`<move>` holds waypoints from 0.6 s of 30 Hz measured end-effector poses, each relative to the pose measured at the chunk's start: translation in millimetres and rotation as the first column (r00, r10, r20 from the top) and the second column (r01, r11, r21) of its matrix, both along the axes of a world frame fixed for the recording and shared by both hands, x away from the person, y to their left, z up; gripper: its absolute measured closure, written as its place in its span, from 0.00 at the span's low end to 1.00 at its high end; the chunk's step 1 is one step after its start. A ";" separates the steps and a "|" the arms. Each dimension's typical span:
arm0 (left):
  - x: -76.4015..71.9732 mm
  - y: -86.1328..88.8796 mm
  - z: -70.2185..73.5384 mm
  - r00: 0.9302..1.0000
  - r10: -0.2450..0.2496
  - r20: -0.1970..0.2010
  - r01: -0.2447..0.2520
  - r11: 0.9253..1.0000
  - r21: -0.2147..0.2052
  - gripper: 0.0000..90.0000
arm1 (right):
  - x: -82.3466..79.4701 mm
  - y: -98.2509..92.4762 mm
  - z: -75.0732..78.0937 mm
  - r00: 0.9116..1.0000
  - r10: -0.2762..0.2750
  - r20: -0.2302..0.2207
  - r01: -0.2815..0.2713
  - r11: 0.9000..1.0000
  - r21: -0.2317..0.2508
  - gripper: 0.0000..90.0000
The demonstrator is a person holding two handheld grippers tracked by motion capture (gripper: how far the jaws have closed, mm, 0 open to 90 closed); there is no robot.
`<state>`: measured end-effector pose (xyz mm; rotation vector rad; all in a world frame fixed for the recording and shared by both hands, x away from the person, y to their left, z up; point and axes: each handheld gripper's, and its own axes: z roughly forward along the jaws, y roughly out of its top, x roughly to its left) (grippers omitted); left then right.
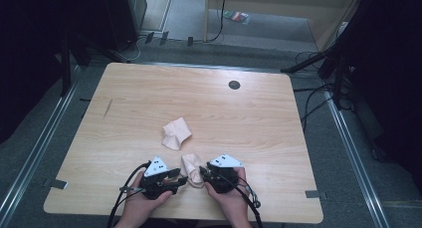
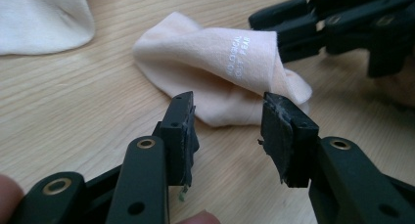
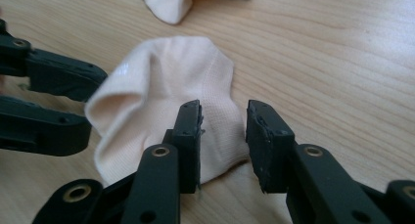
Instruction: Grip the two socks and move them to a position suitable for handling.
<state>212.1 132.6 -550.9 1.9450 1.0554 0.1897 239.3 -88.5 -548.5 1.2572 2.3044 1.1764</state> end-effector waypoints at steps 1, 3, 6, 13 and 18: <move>0.3 -2.1 -0.4 1.000 0.002 0.006 -0.003 1.000 0.018 0.64 | 0.0 0.9 -1.5 1.000 0.000 -0.002 0.000 1.000 -0.008 0.79; 0.6 -6.5 -1.8 1.000 0.011 0.007 -0.012 0.999 0.050 0.65 | -1.2 2.2 -2.0 1.000 -0.002 0.006 0.002 1.000 -0.013 0.85; 0.0 -9.6 -1.6 0.999 0.024 0.023 -0.026 0.996 0.082 0.76 | -2.5 3.6 -2.4 1.000 0.006 0.010 -0.006 1.000 -0.020 0.92; 6.8 -2.9 -0.4 1.000 0.004 0.006 -0.004 0.994 0.105 1.00 | -0.6 -1.3 1.1 1.000 0.013 -0.015 -0.013 1.000 0.020 0.96; 9.3 17.9 14.3 0.999 -0.025 0.044 0.022 0.997 0.068 1.00 | -0.9 -18.2 17.4 0.999 -0.012 0.030 0.010 0.998 0.065 0.96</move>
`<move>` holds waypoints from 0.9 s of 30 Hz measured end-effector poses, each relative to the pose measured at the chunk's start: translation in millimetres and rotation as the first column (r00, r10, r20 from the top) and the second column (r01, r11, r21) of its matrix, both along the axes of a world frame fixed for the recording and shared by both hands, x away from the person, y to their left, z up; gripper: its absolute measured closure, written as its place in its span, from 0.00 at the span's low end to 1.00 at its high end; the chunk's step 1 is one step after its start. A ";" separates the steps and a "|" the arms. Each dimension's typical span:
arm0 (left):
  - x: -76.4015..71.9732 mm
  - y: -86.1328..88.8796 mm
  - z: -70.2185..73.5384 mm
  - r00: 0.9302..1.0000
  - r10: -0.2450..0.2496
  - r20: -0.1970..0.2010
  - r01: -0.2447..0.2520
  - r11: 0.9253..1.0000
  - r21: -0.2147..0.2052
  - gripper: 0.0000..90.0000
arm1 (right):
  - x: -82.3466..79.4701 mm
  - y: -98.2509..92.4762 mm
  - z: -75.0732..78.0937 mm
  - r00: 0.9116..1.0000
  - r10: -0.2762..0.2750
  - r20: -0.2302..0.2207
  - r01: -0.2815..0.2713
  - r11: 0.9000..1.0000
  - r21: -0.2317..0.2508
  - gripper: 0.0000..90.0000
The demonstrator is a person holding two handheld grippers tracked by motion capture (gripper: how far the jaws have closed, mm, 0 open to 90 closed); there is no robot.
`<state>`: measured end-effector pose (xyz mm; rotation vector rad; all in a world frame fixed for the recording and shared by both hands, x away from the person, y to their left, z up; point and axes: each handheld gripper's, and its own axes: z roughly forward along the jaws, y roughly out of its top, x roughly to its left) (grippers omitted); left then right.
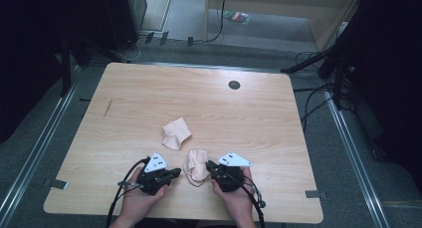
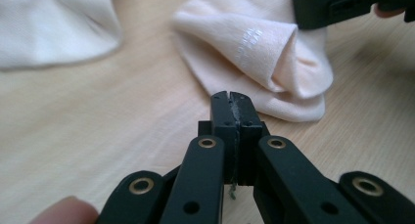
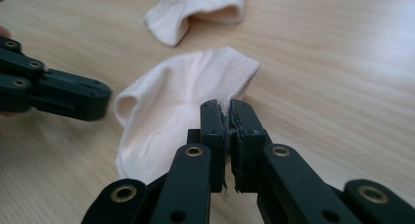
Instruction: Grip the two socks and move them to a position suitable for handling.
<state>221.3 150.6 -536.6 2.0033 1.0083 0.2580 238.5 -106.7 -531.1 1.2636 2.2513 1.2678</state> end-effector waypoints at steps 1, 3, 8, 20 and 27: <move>0.2 3.1 2.0 1.000 0.003 0.008 -0.003 1.000 0.001 1.00 | 0.4 -5.1 3.4 1.000 -0.009 0.013 0.009 1.000 0.002 0.96; 1.2 10.7 3.9 1.000 0.003 0.012 -0.002 1.000 -0.028 1.00 | 1.4 -12.2 7.2 1.000 -0.017 0.019 0.017 1.000 0.014 0.96; 3.6 0.5 -7.6 0.998 0.016 -0.057 -0.022 0.995 -0.098 0.87 | 6.0 -23.3 9.7 0.999 -0.033 -0.005 0.033 0.998 0.048 0.96; 2.3 -43.7 -10.0 0.999 0.033 -0.040 -0.033 0.999 -0.012 0.50 | 10.7 -24.0 3.9 0.999 -0.014 -0.039 0.015 0.999 0.029 0.95; -4.9 -63.0 -13.4 0.998 0.031 0.062 -0.041 0.986 0.161 0.55 | 13.5 -32.2 6.3 0.999 -0.033 -0.037 0.034 0.999 0.024 0.95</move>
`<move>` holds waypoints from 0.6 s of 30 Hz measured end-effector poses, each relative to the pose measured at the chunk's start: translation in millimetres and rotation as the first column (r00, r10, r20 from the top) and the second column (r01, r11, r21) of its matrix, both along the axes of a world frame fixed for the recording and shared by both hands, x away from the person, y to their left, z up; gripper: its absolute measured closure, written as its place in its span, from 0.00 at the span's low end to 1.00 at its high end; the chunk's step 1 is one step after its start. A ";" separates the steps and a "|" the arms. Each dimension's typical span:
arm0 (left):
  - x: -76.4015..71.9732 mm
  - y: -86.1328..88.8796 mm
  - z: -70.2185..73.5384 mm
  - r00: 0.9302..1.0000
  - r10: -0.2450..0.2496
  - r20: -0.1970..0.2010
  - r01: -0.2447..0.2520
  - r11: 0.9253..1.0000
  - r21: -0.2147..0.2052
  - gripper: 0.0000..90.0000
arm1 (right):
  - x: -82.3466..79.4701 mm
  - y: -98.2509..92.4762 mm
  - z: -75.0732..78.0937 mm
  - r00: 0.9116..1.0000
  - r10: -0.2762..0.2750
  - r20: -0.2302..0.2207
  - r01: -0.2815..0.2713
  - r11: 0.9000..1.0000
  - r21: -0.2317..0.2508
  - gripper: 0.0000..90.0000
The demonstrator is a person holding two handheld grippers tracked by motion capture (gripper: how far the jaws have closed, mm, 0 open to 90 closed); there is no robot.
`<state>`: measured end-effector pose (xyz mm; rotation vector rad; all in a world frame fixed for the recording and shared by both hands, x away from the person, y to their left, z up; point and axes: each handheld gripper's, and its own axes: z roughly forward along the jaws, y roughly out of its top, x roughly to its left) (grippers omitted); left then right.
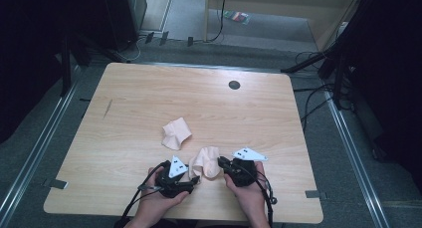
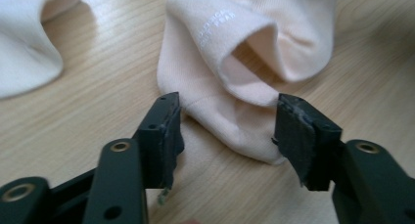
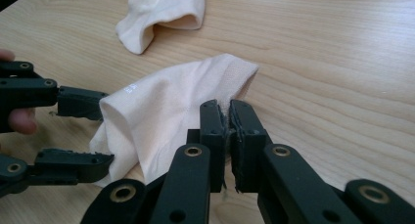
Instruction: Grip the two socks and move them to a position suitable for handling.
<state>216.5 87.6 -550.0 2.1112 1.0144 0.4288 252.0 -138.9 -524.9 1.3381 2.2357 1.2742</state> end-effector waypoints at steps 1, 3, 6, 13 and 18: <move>0.0 0.0 0.0 1.000 0.000 0.000 0.000 1.000 0.000 0.60 | 0.2 -1.4 0.8 1.000 -0.005 0.000 0.005 1.000 0.001 0.95; -0.7 -0.2 -0.4 1.000 -0.031 0.006 0.031 0.999 -0.014 0.75 | 1.1 -4.7 1.8 1.000 -0.011 0.002 0.011 1.000 0.000 0.95; -0.8 4.8 0.3 0.999 -0.035 0.007 0.035 0.999 -0.009 0.97 | 1.4 -8.7 3.8 1.000 -0.021 0.008 0.021 1.000 -0.007 0.96; -1.8 58.7 16.0 1.000 0.012 0.027 -0.011 0.999 -0.032 0.99 | 0.8 -20.9 12.2 0.998 -0.049 0.031 0.050 0.998 -0.048 0.98; -10.1 83.3 26.2 1.000 -0.003 0.026 0.003 1.000 -0.005 1.00 | -4.9 -13.2 15.3 1.000 0.031 0.003 -0.030 0.995 -0.095 0.99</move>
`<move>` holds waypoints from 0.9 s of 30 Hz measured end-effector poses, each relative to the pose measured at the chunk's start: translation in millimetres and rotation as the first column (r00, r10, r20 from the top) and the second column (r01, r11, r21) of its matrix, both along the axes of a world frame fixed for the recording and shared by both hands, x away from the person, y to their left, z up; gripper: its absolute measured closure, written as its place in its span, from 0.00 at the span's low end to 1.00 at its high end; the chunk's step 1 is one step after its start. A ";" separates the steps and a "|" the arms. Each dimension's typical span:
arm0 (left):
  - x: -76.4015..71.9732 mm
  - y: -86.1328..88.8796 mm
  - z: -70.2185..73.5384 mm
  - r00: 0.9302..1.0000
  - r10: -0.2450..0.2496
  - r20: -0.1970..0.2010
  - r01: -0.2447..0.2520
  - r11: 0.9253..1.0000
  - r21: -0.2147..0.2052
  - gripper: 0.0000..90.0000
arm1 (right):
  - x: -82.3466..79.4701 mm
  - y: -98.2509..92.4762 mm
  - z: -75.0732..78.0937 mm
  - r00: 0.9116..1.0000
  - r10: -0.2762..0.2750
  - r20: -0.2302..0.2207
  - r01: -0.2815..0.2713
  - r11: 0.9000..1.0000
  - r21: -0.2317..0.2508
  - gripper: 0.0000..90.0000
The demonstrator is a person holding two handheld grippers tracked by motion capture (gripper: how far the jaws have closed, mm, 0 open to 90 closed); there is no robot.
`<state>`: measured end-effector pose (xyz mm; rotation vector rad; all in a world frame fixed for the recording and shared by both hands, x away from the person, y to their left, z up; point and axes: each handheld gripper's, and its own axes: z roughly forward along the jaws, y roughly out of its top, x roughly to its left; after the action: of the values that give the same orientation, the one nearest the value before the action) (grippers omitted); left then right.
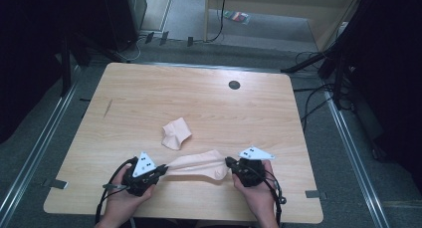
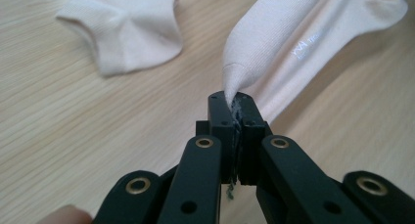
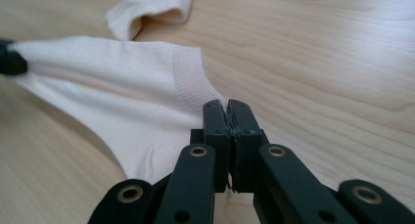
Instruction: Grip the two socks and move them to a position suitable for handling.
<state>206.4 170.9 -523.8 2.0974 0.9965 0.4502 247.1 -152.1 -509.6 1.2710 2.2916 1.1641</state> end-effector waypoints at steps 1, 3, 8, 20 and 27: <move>-5.8 5.6 -2.0 1.000 -0.009 -0.015 0.010 0.999 0.037 1.00 | -2.9 4.2 -0.1 1.000 0.012 -0.003 -0.012 1.000 -0.022 0.99; -8.3 10.9 -7.4 0.997 -0.025 -0.067 0.026 0.999 0.023 0.99 | -6.0 8.1 -1.5 0.999 0.030 -0.016 -0.030 0.999 -0.038 0.99; -7.0 14.0 -16.4 0.995 -0.063 -0.077 0.057 0.996 -0.069 0.66 | -5.0 15.6 -18.3 0.998 0.067 -0.001 -0.067 0.997 -0.037 0.66; 12.6 7.8 -21.6 0.996 0.052 -0.067 -0.066 0.969 -0.239 0.70 | -15.3 -0.8 -26.6 0.996 -0.058 -0.064 0.059 0.998 0.018 0.65; 13.9 -10.2 -29.0 0.996 0.050 -0.077 -0.061 0.988 -0.143 0.73 | -15.4 13.6 -33.2 0.998 -0.042 -0.043 0.040 0.999 -0.035 0.69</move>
<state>220.3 160.7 -552.7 1.9723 1.0989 0.3202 231.7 -138.6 -542.8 1.3374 2.2944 1.0900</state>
